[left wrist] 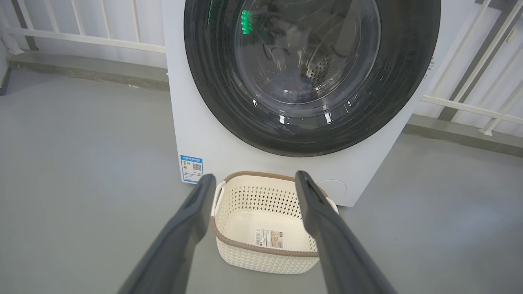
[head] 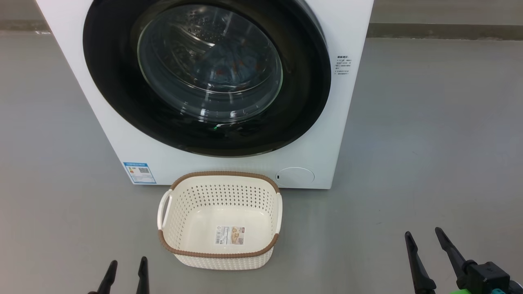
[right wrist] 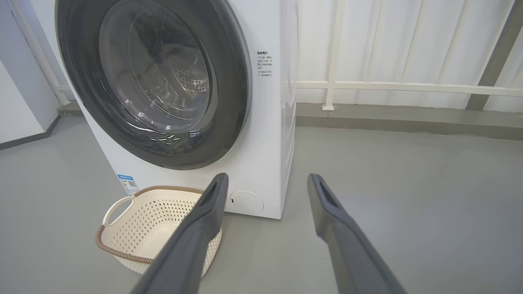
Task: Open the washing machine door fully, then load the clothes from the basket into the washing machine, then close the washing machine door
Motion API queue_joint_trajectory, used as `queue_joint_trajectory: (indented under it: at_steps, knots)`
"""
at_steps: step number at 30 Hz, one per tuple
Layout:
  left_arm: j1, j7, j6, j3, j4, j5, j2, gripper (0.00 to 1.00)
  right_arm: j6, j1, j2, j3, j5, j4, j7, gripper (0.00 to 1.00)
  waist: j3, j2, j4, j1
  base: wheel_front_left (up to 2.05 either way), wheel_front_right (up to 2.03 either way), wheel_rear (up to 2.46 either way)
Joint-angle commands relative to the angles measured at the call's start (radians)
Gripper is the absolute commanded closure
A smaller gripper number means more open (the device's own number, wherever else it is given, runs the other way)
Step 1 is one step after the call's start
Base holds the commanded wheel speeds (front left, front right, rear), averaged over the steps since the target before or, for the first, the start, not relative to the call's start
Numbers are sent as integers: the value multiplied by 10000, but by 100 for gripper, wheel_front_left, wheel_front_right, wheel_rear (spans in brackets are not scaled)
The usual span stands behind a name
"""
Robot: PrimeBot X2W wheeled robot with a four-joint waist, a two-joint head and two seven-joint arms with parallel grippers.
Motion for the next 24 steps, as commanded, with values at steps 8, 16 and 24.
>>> queue_joint_trajectory:
  at_steps: [8, 16, 24]
  knots:
    - [-194, -80, -82, 327, -288, 164, 23, 0, -55, -104, 18, 220, -107, -132, -48, 0, 52, 0, -157, 0, 0, 0, 0]
    - [-316, -80, -93, 339, -256, 176, 71, 0, -55, -150, 47, 284, -94, -95, -48, 0, 86, 0, -299, 0, 0, 0, 0]
    - [-502, -80, -96, 208, -188, 106, 170, 0, -55, -173, 62, 310, -98, -66, -48, 0, 97, 0, -411, 0, 0, 0, 0]
